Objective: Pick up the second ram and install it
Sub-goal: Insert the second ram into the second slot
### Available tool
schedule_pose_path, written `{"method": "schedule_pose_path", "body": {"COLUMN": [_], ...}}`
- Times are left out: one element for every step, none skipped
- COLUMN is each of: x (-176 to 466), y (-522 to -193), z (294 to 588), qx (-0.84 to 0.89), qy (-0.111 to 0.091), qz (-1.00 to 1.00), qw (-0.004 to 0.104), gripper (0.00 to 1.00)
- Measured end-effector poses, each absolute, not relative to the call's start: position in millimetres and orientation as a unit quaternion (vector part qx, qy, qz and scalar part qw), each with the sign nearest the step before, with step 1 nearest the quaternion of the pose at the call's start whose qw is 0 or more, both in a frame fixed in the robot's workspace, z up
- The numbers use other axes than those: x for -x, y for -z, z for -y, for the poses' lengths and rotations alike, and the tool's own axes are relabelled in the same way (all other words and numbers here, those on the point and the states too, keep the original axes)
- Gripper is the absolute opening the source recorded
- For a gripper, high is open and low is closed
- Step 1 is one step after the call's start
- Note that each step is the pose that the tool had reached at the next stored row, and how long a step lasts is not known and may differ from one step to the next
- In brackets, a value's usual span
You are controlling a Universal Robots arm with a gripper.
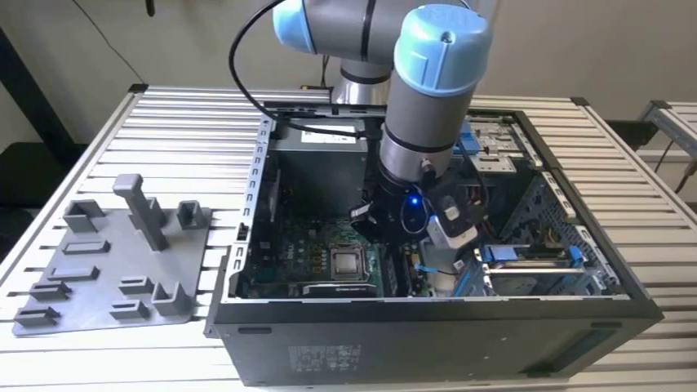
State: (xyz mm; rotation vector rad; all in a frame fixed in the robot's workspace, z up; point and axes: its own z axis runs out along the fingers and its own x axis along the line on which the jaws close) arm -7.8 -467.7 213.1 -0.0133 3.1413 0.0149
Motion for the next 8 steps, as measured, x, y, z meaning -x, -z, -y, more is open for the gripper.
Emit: {"method": "schedule_pose_path", "body": {"x": [7.8, 7.8, 7.8, 7.8, 7.8, 7.8, 7.8, 7.8], "y": [-213.0, -213.0, -213.0, -213.0, -212.9, -212.9, -212.9, -212.9], "z": [467.7, 467.7, 467.7, 467.7, 467.7, 467.7, 467.7, 467.7], "qx": [0.004, 0.004, 0.004, 0.004, 0.004, 0.004, 0.004, 0.004], "qy": [-0.005, -0.005, -0.005, -0.005, -0.005, -0.005, -0.005, -0.005], "qz": [-1.000, -1.000, -1.000, -1.000, -1.000, -1.000, -1.000, -1.000], "qw": [0.000, 0.000, 0.000, 0.000, 0.000, 0.000, 0.000, 0.000], "gripper": [0.14, 0.14, 0.14, 0.14, 0.14, 0.14, 0.14, 0.14]}}
